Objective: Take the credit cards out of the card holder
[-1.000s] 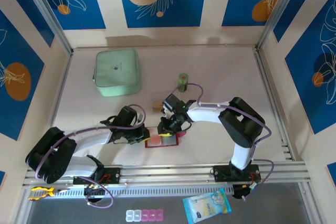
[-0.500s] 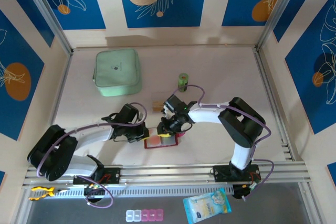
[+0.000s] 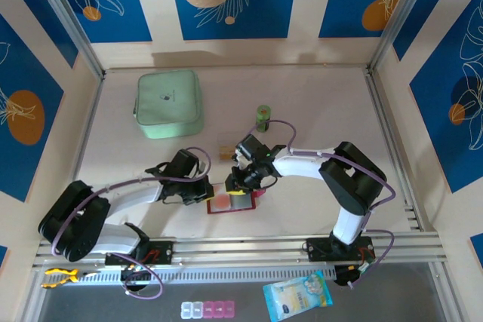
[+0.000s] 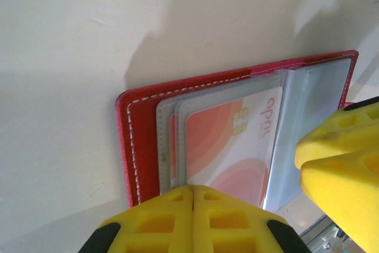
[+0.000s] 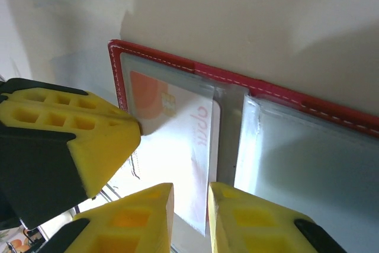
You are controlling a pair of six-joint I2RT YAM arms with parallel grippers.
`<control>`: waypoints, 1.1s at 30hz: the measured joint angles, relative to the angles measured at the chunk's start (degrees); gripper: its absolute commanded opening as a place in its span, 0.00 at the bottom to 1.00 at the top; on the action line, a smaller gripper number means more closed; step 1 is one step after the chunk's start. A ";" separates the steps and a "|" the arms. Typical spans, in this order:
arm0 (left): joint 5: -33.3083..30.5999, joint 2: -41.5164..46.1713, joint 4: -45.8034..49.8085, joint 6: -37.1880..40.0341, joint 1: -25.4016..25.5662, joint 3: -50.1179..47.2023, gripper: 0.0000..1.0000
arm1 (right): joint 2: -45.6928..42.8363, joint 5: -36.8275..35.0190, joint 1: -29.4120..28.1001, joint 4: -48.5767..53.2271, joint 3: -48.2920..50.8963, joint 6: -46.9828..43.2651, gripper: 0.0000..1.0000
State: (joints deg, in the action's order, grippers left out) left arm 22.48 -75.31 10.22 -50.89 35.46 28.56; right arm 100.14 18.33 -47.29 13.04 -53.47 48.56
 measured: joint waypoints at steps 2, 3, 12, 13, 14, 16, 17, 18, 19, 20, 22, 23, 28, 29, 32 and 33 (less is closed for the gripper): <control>-0.39 1.18 1.36 0.02 0.00 0.13 0.07 | 0.00 0.13 0.00 -0.04 0.00 0.02 0.24; -0.50 1.75 1.92 0.04 0.00 0.24 0.07 | 0.04 0.17 0.00 -0.09 0.00 0.17 0.24; -0.42 2.60 2.38 -0.04 0.00 -0.04 0.03 | 0.22 1.20 0.00 -0.44 0.00 0.59 0.24; -0.26 2.34 2.03 -0.11 0.00 -0.35 0.03 | 0.28 1.27 0.00 -0.44 0.00 0.59 0.24; -0.15 1.99 1.70 -0.20 0.00 -0.61 0.02 | 0.37 1.44 0.00 -0.44 0.00 0.59 0.24; 0.02 0.98 1.07 -0.22 0.00 -1.22 0.00 | 0.61 1.64 0.00 -0.48 0.00 0.59 0.24; 0.20 0.61 0.92 -0.22 0.00 -1.33 0.00 | 0.72 1.62 0.00 -0.48 0.00 0.59 0.24; 0.42 0.33 0.61 -0.20 -0.02 -1.36 0.00 | 0.83 1.64 0.00 -0.52 0.00 0.59 0.24; 0.50 0.20 0.31 -0.20 -0.02 -1.36 0.00 | 0.94 1.64 0.00 -0.59 0.00 0.59 0.24; 0.61 0.11 0.11 -0.20 -0.02 -1.36 0.00 | 1.03 1.62 0.00 -0.61 0.00 0.59 0.24; 0.66 0.11 -0.11 -0.17 -0.02 -1.36 0.00 | 1.33 1.64 0.00 -0.72 0.00 0.59 0.24; 0.68 0.09 -0.17 -0.17 -0.02 -1.36 0.00 | 1.46 1.66 0.00 -0.81 0.00 0.59 0.24; 0.70 0.07 -0.33 -0.20 -0.02 -1.42 0.00 | 1.86 1.95 -0.02 -1.55 0.00 0.61 0.24; 0.70 0.09 -0.35 -0.20 -0.02 -1.42 0.00 | 1.95 2.10 -0.02 -1.70 0.00 0.61 0.24; 0.76 0.09 -0.39 -0.20 -0.02 -1.42 0.00 | 2.45 2.51 -0.13 -1.95 0.00 0.61 0.24; 0.85 0.09 -0.39 -0.20 -0.02 -1.42 0.00 | 2.54 2.62 -0.20 -1.97 0.00 0.61 0.24</control>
State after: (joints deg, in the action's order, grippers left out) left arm 23.33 -75.22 9.82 -51.09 35.44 27.14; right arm 102.67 20.95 -47.48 11.07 -53.47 49.17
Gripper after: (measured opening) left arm 0.044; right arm 0.238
